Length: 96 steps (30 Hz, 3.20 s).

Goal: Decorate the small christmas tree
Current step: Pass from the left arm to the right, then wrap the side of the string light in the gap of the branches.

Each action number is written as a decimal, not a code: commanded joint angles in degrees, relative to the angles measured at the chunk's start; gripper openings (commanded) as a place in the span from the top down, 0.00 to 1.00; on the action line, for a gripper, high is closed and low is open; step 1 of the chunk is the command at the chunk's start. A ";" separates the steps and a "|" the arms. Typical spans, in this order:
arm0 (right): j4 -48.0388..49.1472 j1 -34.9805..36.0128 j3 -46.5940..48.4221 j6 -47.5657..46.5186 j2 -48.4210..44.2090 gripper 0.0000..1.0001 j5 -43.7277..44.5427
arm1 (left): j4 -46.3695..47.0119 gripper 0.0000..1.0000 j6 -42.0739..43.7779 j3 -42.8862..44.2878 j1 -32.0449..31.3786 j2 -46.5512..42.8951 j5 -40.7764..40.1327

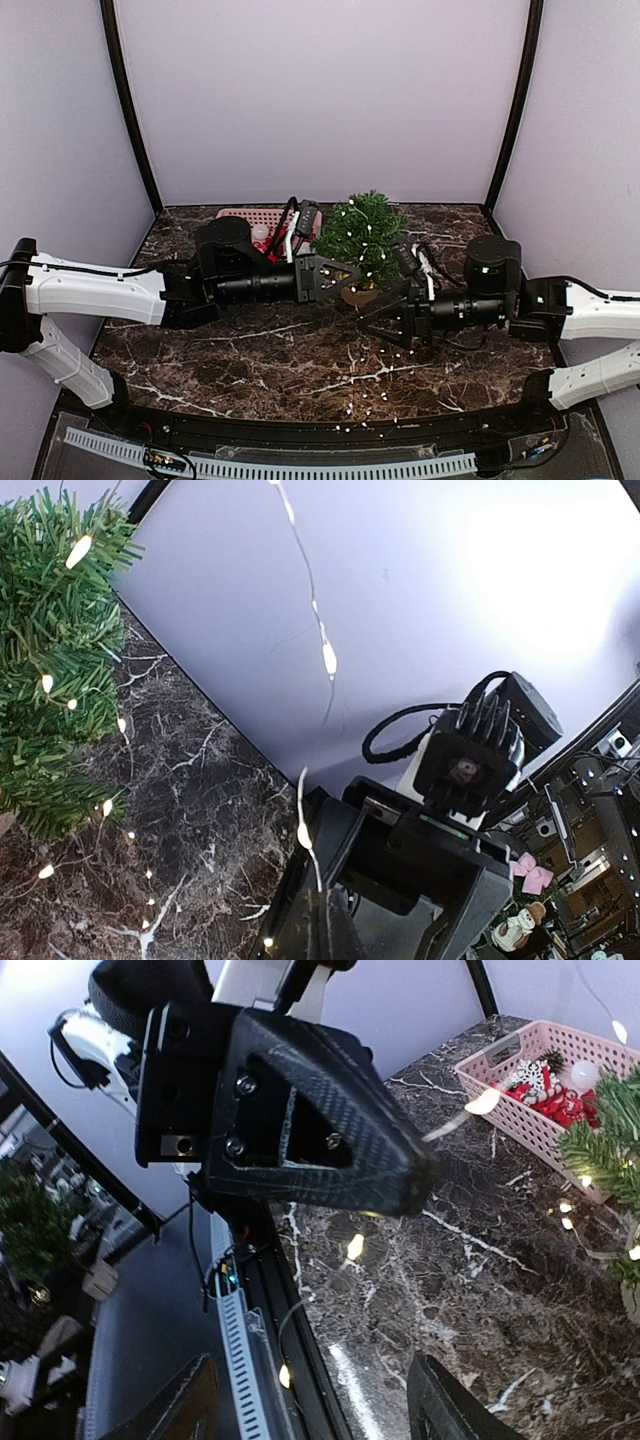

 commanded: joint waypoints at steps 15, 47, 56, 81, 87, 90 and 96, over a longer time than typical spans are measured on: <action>-12.96 5.11 9.32 -9.62 9.51 0.82 8.18 | -4.31 1.00 -0.01 2.25 -0.10 -0.23 -1.93; -19.24 -3.44 -1.15 9.41 -25.30 1.00 43.08 | -6.82 0.36 2.64 1.77 -0.41 11.49 -10.93; -11.33 -3.45 -3.13 4.64 -28.44 1.00 30.75 | -1.34 0.16 2.34 4.05 -0.41 15.55 -17.73; 0.95 -3.36 3.66 -0.95 -16.95 1.00 20.82 | -4.86 0.64 3.31 6.06 -0.41 18.02 -26.31; 3.83 -3.43 7.59 -2.85 -10.93 1.00 19.15 | -4.07 0.77 4.53 4.94 -0.41 17.41 -26.72; 5.25 -3.40 9.03 -3.67 -8.16 1.00 19.01 | -2.93 0.72 5.12 4.71 -0.41 17.26 -26.48; 7.28 -3.37 10.74 -4.41 -4.82 1.00 16.92 | -2.78 0.63 5.79 4.58 -0.41 16.99 -27.33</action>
